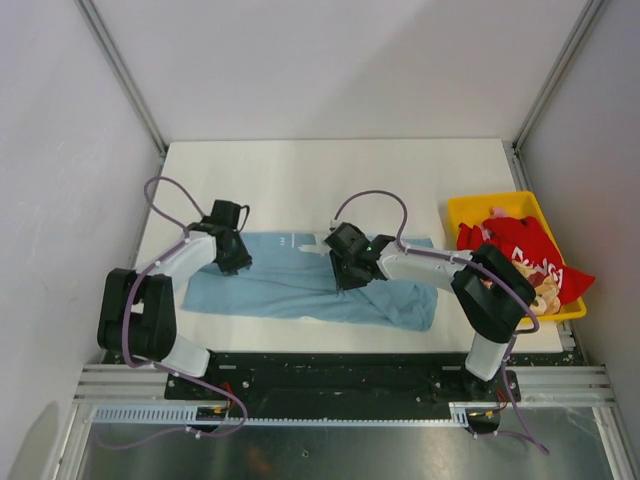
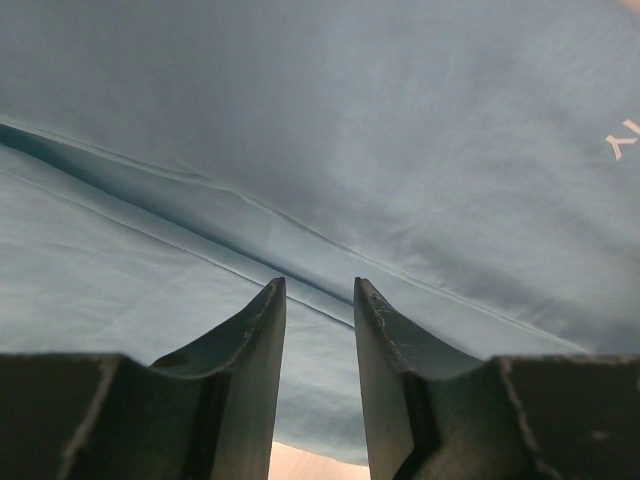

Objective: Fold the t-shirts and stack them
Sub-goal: Fold the other side of the tshirt into a rectangle

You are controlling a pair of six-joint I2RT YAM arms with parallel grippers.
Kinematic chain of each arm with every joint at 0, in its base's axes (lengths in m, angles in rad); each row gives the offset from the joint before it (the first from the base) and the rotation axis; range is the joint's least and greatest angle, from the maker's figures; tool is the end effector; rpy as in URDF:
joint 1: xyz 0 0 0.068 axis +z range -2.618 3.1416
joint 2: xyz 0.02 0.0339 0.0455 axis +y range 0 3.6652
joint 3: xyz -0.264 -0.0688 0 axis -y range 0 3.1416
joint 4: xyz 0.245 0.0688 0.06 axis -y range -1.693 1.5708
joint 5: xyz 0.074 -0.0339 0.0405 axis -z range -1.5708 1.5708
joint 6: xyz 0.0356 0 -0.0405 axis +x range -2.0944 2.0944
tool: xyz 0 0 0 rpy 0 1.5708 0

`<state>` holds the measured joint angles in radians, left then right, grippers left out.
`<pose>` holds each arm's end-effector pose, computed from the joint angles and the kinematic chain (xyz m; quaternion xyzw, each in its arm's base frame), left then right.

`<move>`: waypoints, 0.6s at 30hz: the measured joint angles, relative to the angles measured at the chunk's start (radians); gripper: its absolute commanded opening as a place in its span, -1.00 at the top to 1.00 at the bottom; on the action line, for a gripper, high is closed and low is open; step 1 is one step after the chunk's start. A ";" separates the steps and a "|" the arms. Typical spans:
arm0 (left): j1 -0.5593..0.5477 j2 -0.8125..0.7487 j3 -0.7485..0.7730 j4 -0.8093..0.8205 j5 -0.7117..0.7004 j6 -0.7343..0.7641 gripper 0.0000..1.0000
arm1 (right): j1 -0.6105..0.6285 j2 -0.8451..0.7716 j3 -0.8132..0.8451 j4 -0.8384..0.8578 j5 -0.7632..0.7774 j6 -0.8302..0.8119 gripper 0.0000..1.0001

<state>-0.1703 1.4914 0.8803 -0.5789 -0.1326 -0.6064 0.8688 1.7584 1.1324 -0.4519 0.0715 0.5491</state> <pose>0.2716 -0.0419 0.1838 -0.2242 0.9539 -0.0113 0.1994 0.2310 0.2692 0.1815 -0.1457 0.9582 0.1324 0.2076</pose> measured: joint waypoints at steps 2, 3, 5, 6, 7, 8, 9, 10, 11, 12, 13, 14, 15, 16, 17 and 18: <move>-0.016 0.002 -0.002 -0.001 -0.003 -0.004 0.22 | 0.001 0.013 0.005 0.001 0.003 0.000 0.40; -0.024 0.003 -0.002 -0.001 -0.006 -0.005 0.21 | 0.001 0.021 0.007 0.001 0.005 0.000 0.46; -0.041 0.010 -0.002 -0.001 -0.014 -0.006 0.20 | 0.000 0.034 0.012 0.000 0.012 -0.002 0.58; -0.047 0.012 -0.002 -0.001 -0.016 -0.006 0.19 | 0.000 0.039 0.014 0.000 0.015 -0.001 0.64; -0.053 0.014 -0.002 -0.001 -0.019 -0.007 0.18 | 0.000 0.044 0.017 -0.001 0.019 -0.001 0.70; -0.058 0.015 -0.002 -0.002 -0.023 -0.007 0.16 | 0.000 0.048 0.021 -0.002 0.021 -0.001 0.75; -0.062 0.016 -0.002 -0.002 -0.023 -0.006 0.15 | -0.003 0.050 0.023 -0.002 0.023 -0.001 0.80; -0.065 0.016 -0.002 -0.002 -0.024 -0.007 0.14 | -0.005 0.050 0.024 -0.003 0.026 -0.001 0.85; -0.068 0.016 -0.002 -0.003 -0.024 -0.006 0.14 | -0.009 0.050 0.025 -0.003 0.027 0.000 0.89; -0.070 0.016 -0.002 -0.003 -0.026 -0.006 0.14 | -0.011 0.050 0.028 -0.004 0.029 0.000 0.92; -0.072 0.016 -0.002 -0.004 -0.027 -0.006 0.13 | -0.016 0.050 0.029 -0.004 0.030 -0.001 0.94; -0.073 0.016 -0.002 -0.005 -0.031 -0.006 0.13 | -0.020 0.050 0.031 -0.005 0.031 0.000 0.96; -0.073 0.016 -0.002 -0.006 -0.033 -0.006 0.13 | -0.026 0.050 0.034 -0.005 0.032 0.000 0.96; -0.074 0.016 -0.002 -0.008 -0.038 -0.007 0.14 | -0.033 0.050 0.036 -0.005 0.034 0.000 0.97; -0.074 0.016 -0.002 -0.011 -0.045 -0.007 0.15 | -0.040 0.050 0.038 -0.005 0.036 0.000 0.98; -0.074 0.016 -0.002 -0.013 -0.051 -0.009 0.16 | -0.045 0.050 0.040 -0.005 0.037 0.000 0.98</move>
<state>-0.2447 1.5074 0.8787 -0.5922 -0.1841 -0.6151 0.8242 1.8088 1.1721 -0.4568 0.1081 0.5491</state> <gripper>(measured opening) 0.430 0.023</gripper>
